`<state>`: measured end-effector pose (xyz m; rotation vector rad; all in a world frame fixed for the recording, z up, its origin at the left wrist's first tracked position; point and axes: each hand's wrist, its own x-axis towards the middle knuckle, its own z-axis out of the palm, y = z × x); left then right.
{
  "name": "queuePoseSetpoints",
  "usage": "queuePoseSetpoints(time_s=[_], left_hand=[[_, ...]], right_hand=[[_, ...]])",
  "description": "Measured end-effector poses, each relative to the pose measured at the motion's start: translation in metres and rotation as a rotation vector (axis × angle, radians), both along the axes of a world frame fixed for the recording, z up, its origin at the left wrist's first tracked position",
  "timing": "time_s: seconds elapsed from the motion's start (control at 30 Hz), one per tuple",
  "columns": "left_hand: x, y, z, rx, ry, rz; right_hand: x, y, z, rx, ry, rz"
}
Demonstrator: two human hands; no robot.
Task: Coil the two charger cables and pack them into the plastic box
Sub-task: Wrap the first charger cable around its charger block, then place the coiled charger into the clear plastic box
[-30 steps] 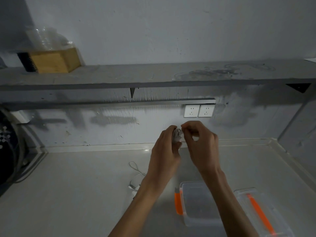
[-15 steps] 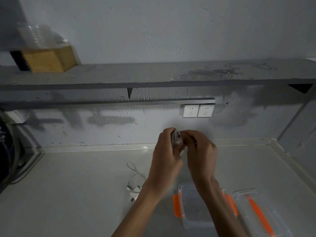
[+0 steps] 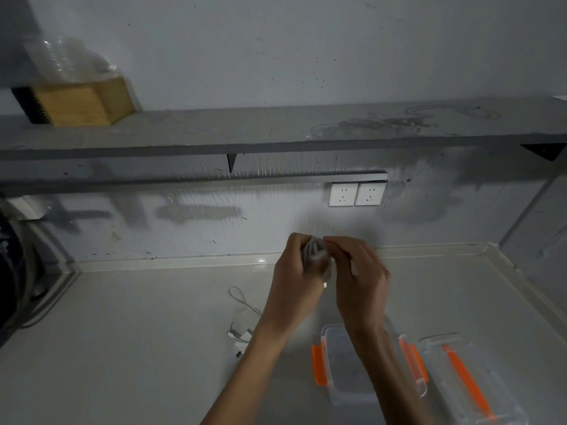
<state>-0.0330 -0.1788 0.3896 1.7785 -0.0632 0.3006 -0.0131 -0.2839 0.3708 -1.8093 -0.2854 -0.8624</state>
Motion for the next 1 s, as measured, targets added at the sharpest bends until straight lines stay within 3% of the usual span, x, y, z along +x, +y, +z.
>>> queuePoseSetpoints(time_s=[0.07, 0.2, 0.33, 0.4, 0.47, 0.6, 0.73, 0.83, 1.0], left_hand=[[-0.001, 0.004, -0.001, -0.229, 0.066, -0.078], [0.002, 0.003, -0.008, -0.494, 0.098, -0.094], [0.004, -0.005, -0.015, -0.585, 0.061, -0.133], [0.003, -0.013, -0.018, -0.615, 0.062, -0.17], [0.001, -0.025, -0.022, -0.64, 0.06, -0.184], [0.004, -0.052, -0.037, -0.539, 0.1, -0.115], [0.015, -0.073, -0.063, -0.495, 0.344, -0.102], [0.02, -0.095, -0.101, -0.462, 0.494, -0.045], [0.009, -0.141, -0.176, -0.334, 0.736, 0.091]], right_hand=[[-0.005, -0.003, -0.004, 0.096, 0.043, 0.035], [-0.008, -0.006, -0.017, 0.234, 0.156, 0.149], [-0.019, -0.014, -0.021, 0.517, 0.37, 0.366], [-0.023, -0.022, -0.016, 0.561, 0.454, 0.465], [-0.024, -0.031, -0.013, 0.491, 0.507, 0.526], [-0.018, -0.062, -0.018, 0.356, 0.574, 0.455], [-0.002, -0.109, -0.048, 0.271, 0.618, 0.361], [0.006, -0.146, -0.093, 0.175, 0.8, 0.362], [0.002, -0.185, -0.165, -0.322, 0.868, 0.376]])
